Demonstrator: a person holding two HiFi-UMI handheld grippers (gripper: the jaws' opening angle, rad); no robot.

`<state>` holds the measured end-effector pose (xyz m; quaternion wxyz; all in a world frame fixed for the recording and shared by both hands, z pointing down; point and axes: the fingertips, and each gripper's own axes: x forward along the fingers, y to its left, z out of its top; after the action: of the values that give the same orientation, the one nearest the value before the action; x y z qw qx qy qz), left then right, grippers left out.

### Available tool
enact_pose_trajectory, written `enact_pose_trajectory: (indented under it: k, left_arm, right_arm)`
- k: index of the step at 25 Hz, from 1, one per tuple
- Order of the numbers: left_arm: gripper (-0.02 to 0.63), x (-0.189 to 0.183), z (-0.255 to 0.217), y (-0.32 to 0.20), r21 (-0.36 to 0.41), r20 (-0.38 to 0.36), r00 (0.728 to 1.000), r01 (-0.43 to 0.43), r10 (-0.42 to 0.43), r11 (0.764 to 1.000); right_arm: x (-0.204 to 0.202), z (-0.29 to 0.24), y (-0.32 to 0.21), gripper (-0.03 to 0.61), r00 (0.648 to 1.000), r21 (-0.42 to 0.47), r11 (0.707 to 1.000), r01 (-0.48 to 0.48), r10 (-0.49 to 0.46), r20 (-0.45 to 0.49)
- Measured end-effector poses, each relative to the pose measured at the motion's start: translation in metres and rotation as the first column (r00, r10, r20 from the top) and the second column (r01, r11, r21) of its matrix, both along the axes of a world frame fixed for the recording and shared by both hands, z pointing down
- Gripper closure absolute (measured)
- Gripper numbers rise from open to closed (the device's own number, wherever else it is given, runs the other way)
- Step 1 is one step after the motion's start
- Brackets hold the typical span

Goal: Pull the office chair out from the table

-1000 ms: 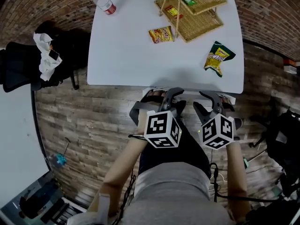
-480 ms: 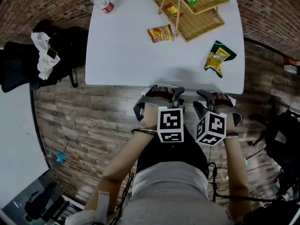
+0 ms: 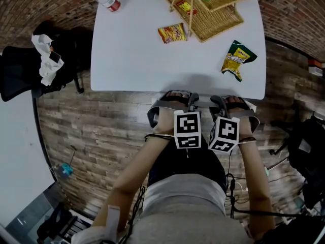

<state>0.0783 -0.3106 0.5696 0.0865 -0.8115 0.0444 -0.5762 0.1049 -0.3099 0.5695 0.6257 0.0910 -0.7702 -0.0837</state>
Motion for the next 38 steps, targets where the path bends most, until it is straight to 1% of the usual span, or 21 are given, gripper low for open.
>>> enact_pose_trajectory:
  k: [1, 6, 10, 20, 24, 30, 38]
  left_arm:
    - [0.515, 0.0, 0.001, 0.0, 0.006, 0.0, 1.0, 0.003, -0.003, 1.0]
    - [0.517, 0.0, 0.001, -0.002, 0.037, -0.013, 1.0, 0.022, -0.022, 0.999]
    - [0.52, 0.0, 0.0, -0.001, 0.022, -0.014, 0.999, 0.038, -0.037, 0.999]
    - [0.523, -0.001, 0.0, 0.009, -0.001, 0.001, 0.999, 0.036, -0.036, 0.999]
    - [0.526, -0.003, 0.0, 0.026, -0.025, 0.017, 0.999, 0.039, -0.038, 0.999]
    - [0.526, -0.001, 0.001, 0.062, -0.032, 0.025, 0.997, 0.068, -0.068, 0.997]
    - [0.525, -0.003, 0.002, 0.122, -0.033, 0.035, 0.992, 0.122, -0.121, 0.992]
  right_arm:
    - [0.0, 0.0, 0.0, 0.476, 1.0, 0.005, 1.0, 0.001, -0.001, 0.0]
    - [0.0, 0.001, 0.0, 0.476, 1.0, 0.02, 1.0, -0.015, 0.015, 0.016]
    - [0.0, 0.0, 0.0, 0.477, 0.998, 0.03, 0.998, -0.05, 0.049, 0.026]
    - [-0.001, 0.0, 0.011, 0.483, 0.998, 0.0, 0.999, -0.052, 0.052, 0.045]
    - [-0.002, -0.001, 0.027, 0.485, 0.998, -0.011, 0.999, -0.046, 0.046, 0.052]
    - [0.0, 0.0, 0.061, 0.485, 0.998, -0.02, 0.999, -0.026, 0.027, 0.061]
    - [-0.001, 0.0, 0.122, 0.486, 0.997, -0.027, 1.0, 0.011, -0.009, 0.071]
